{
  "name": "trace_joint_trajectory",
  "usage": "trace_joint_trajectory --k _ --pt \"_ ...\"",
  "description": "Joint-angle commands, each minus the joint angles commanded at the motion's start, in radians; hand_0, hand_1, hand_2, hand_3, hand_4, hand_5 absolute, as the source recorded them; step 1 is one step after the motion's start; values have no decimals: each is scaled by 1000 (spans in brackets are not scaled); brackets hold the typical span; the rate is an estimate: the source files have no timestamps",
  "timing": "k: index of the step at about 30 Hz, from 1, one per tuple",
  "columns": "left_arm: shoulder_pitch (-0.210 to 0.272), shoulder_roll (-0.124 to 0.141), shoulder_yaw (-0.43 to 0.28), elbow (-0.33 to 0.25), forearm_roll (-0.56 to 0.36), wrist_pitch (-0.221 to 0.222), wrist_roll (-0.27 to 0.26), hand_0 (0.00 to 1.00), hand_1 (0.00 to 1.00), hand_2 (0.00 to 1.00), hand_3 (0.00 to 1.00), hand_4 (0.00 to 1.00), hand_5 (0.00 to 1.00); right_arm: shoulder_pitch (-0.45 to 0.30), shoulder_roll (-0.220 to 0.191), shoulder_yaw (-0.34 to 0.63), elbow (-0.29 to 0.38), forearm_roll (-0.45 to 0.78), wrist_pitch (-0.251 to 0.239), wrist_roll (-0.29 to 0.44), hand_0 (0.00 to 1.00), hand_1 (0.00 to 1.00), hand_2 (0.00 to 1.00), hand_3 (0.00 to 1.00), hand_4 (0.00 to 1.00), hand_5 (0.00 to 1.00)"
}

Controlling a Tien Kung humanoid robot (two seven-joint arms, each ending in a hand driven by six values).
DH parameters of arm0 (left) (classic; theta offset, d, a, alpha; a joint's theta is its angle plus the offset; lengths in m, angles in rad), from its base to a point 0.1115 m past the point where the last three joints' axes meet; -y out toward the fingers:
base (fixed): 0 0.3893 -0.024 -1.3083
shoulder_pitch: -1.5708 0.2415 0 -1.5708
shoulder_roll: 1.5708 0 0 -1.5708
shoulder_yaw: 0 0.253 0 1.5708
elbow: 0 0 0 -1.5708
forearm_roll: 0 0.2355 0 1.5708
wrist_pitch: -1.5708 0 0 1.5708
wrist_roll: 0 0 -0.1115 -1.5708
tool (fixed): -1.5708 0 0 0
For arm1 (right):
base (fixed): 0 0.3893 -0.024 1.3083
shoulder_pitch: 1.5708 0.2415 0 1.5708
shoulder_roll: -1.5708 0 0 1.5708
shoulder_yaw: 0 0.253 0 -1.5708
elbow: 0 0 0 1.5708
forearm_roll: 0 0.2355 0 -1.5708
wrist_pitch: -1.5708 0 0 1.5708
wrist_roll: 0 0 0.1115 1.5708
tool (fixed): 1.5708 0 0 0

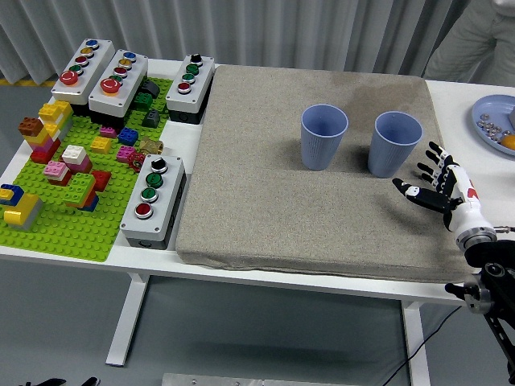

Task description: Pick cup pour cup place

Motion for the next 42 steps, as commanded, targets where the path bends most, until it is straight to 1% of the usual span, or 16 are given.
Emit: trace_joint_trajectory --k 15,27,42 --pt "-4 0 2 0 1 0 0 766 781 820 707 510 998 19 10 -11 -20 15 1 3 916 857 953 939 873 170" --pt "-5 1 7 0 2 -1 1 765 782 820 707 511 998 71 29 -34 -69 31 5 6 912 857 952 934 870 181" --pt "-6 3 15 0 -1 -2 1 764 782 821 706 511 998 102 43 -43 -95 38 10 5 912 856 948 927 863 185"
